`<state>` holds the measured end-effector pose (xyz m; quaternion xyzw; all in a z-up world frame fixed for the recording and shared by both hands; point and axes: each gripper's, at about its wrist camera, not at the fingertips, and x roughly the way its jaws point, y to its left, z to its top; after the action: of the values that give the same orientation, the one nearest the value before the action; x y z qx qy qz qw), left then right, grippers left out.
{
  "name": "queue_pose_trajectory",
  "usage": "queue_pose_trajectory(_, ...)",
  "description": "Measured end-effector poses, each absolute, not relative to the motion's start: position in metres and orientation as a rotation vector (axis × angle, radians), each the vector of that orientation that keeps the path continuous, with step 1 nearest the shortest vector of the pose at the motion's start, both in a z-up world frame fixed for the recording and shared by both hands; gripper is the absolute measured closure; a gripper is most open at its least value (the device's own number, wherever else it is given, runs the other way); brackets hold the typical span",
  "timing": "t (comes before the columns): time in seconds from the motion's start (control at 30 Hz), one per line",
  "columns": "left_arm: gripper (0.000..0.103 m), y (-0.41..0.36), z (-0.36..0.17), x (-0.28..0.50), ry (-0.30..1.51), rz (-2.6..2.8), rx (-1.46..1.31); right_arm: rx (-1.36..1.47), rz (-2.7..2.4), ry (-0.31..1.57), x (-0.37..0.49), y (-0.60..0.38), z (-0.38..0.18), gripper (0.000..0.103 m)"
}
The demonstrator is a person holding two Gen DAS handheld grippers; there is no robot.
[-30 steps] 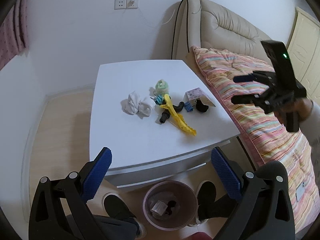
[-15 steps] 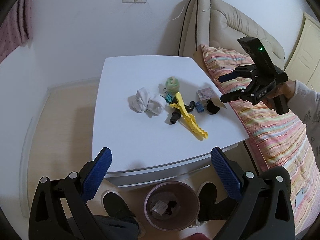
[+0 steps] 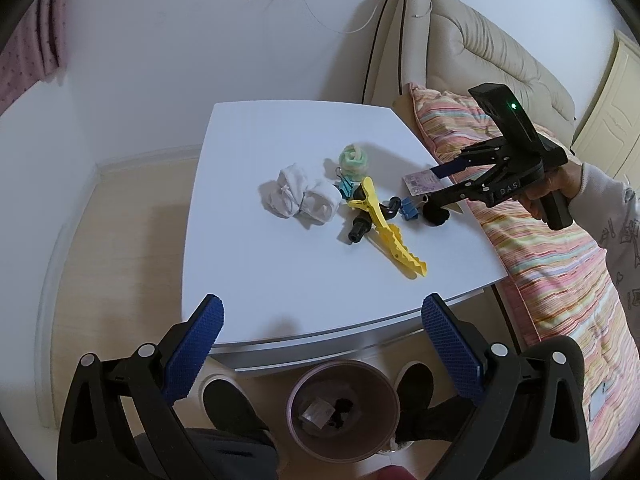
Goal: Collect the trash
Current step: 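Lift the pink tissue packet off the table with the right gripper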
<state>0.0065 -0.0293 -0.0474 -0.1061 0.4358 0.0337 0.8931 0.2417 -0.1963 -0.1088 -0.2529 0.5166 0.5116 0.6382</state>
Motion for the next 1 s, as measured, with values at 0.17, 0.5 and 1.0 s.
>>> queue_pose_trajectory(0.17, 0.008, -0.03, -0.048, 0.008, 0.907, 0.066, -0.223, -0.562, 1.159, 1.154, 0.24, -0.199, -0.104, 0.037)
queue_pose_trajectory(0.5, 0.008, -0.03, -0.039, 0.016, 0.883, 0.053, -0.215, -0.487, 1.081, 1.075, 0.226, -0.206, -0.07, 0.037)
queue_pose_trajectory(1.0, 0.008, -0.017, -0.009, 0.06, 0.886, 0.018, -0.131, -0.33, 0.879, 0.934, 0.183, -0.222, -0.011, 0.037)
